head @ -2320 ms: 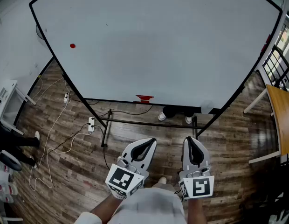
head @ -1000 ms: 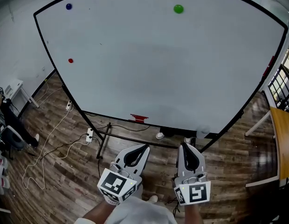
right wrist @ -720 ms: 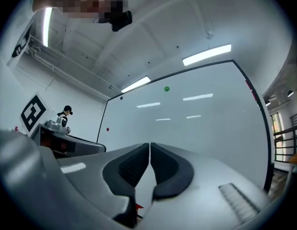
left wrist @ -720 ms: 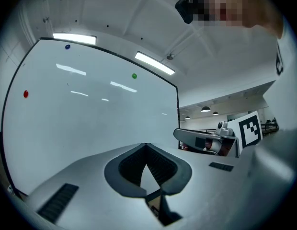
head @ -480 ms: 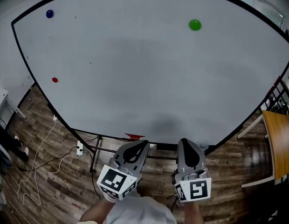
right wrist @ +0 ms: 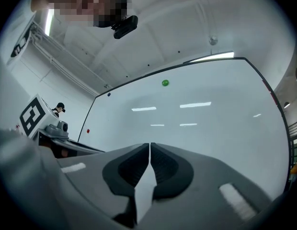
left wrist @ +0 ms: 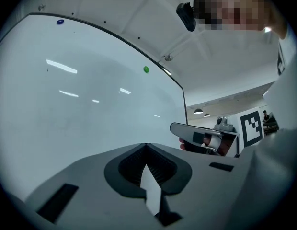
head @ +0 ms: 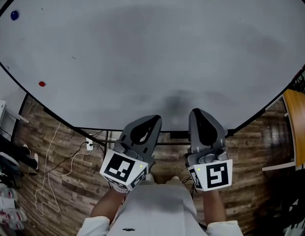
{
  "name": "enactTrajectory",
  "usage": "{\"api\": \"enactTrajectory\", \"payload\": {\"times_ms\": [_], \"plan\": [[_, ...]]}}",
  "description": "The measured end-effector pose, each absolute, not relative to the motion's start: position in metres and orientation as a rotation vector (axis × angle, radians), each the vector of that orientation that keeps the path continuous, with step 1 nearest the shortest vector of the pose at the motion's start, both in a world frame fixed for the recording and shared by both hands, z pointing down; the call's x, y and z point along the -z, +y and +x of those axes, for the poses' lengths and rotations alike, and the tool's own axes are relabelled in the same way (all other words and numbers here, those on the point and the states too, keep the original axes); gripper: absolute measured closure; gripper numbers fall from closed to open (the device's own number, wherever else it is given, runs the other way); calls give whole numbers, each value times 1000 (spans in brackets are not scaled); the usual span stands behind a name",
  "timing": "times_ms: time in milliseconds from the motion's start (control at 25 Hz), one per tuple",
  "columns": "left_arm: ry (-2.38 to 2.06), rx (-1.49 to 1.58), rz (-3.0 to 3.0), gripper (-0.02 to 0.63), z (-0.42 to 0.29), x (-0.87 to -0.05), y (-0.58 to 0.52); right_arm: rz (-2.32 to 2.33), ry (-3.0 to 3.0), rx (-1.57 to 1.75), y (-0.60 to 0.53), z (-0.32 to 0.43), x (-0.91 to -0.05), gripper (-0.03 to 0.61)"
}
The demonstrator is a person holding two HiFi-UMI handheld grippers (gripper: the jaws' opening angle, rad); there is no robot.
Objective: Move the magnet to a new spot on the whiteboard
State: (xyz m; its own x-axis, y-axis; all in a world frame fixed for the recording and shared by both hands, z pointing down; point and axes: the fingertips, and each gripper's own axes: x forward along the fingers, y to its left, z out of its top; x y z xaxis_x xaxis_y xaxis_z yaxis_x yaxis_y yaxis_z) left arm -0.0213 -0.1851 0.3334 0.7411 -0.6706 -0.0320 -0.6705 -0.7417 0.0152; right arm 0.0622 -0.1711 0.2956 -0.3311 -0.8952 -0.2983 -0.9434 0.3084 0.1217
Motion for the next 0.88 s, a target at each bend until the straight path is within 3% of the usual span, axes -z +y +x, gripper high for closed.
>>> {"api": "enactTrajectory", "payload": {"times_ms": [440, 640, 880], "plan": [[-1077, 73, 2967, 612, 1, -319, -191, -1700, 2380, -484, -173, 74, -275, 571], [-1089, 80, 2984, 612, 11, -310, -192, -1701, 2365, -560, -173, 84, -255, 519], [-1093, 133, 3004, 612, 20, -289, -195, -1657, 2340, -704, -180, 88, -213, 502]]}}
